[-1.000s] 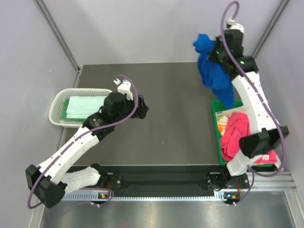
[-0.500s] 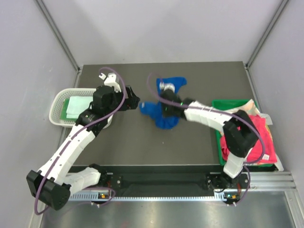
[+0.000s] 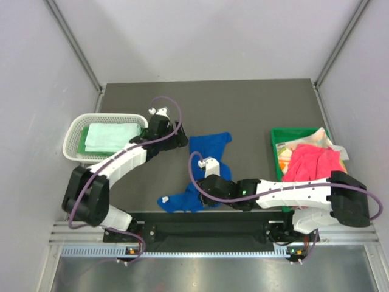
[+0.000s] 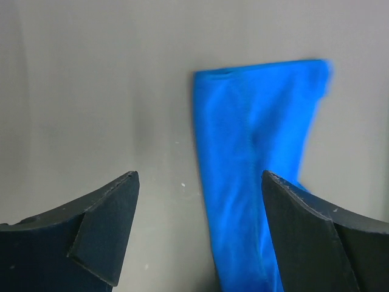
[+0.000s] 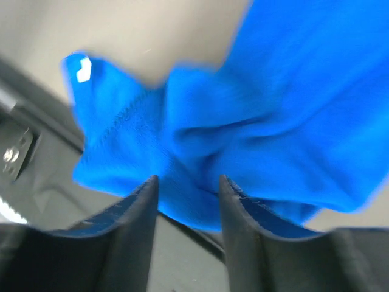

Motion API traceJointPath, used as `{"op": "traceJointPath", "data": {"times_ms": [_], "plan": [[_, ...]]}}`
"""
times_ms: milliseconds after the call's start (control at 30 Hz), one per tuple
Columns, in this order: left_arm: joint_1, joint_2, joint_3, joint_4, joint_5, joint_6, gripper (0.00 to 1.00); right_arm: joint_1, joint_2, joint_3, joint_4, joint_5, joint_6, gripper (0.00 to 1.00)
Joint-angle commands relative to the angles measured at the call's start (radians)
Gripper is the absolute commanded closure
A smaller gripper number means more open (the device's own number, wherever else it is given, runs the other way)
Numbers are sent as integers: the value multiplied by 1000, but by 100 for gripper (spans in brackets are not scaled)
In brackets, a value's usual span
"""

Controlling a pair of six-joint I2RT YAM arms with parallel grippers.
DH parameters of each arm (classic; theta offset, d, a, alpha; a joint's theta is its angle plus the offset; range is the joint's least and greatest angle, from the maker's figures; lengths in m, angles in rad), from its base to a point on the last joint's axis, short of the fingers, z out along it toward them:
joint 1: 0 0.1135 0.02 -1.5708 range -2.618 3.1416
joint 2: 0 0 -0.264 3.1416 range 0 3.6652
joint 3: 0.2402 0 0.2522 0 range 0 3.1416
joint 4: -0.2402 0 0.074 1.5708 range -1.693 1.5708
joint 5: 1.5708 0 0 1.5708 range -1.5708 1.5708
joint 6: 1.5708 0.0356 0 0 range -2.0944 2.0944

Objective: Fold and stack the towels
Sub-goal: Move the towel to the center of the board

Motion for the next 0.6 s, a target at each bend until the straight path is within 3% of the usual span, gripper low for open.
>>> {"op": "traceJointPath", "data": {"times_ms": [0,200,333,433,567], "plan": [[4,135,32,126,-10,-75,15,-52,-65,19,-81,125,53,55],[2,286,92,141,38,-84,20,-416,-88,86,-109,4,-53,55],[1,355,130,167,64,-93,23,-644,-27,135,-93,1,-102,56],[-3,407,156,169,58,-95,27,-765,78,169,-44,-64,-124,63],[-16,479,222,140,33,-84,31,-836,232,240,7,-85,-142,64]]}}
